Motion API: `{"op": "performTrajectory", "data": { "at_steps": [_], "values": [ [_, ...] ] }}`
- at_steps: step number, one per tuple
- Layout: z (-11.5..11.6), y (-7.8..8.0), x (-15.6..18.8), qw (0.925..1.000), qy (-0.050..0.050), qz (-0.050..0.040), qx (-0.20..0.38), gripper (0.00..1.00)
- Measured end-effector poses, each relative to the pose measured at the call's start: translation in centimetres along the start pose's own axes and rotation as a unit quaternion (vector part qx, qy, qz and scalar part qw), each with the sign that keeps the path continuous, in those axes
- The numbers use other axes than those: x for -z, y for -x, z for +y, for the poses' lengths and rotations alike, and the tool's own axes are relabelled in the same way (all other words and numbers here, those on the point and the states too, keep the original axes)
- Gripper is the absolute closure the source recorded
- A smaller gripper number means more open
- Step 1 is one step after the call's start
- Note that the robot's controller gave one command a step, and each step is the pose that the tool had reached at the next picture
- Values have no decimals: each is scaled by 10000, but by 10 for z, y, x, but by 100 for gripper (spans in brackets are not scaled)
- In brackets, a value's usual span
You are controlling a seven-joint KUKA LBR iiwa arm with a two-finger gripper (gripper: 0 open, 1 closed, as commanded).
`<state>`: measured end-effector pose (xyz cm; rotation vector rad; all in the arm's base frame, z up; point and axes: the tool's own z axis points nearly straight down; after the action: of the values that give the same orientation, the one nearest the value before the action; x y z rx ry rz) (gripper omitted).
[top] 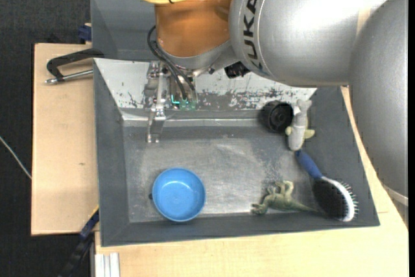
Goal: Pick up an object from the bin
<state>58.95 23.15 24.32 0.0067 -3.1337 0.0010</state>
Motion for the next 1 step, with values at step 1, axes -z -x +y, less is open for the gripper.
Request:
{"op": "performTrajectory", "data": {
  "at_steps": [1],
  "values": [
    [-8, -11, -156, 10000, -6, 4, -42, 0]
  ]
}}
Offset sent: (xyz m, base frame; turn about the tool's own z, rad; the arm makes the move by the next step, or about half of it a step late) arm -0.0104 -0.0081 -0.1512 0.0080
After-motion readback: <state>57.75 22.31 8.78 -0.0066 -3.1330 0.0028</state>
